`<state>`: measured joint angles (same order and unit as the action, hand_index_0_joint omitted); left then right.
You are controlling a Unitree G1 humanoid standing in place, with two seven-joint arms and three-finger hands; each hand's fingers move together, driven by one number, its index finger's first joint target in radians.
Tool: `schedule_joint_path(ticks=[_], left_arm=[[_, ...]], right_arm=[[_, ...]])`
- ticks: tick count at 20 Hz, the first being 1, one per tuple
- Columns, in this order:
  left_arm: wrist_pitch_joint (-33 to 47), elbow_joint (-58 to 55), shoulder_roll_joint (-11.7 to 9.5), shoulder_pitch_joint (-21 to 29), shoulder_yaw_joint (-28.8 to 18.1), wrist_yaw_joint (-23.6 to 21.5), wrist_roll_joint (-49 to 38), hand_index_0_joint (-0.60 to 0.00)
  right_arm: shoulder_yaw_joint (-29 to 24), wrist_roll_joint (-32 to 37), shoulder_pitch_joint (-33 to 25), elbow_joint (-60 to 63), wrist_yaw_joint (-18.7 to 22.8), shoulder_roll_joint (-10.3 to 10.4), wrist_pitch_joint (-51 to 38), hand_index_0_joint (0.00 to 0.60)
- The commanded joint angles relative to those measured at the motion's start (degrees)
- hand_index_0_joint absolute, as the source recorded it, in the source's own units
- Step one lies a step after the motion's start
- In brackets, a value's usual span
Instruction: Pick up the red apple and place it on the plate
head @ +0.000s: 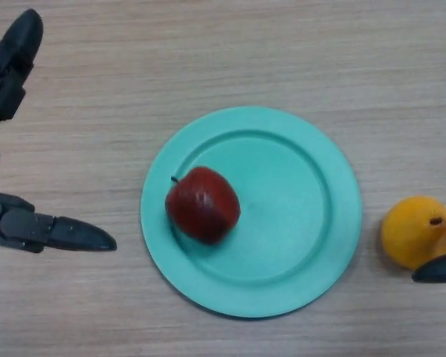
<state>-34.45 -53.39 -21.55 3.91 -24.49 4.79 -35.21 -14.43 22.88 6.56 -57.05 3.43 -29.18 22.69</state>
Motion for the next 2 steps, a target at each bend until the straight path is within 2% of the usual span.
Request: schedule_joint_path(ticks=[1, 2], left_arm=[[4.69, -1.91, -2.48, 0.89, -4.45, -1.73, -2.94, 0.0], [4.49, -1.77, -2.44, 0.3, -4.18, -1.86, -2.69, 0.0]], right_arm=[[-2.25, 1.41, -0.31, -2.95, 1.1, -1.68, -7.16, 0.0], [-2.3, 0.35, -0.13, -2.95, -0.3, -0.7, -7.04, 0.0]])
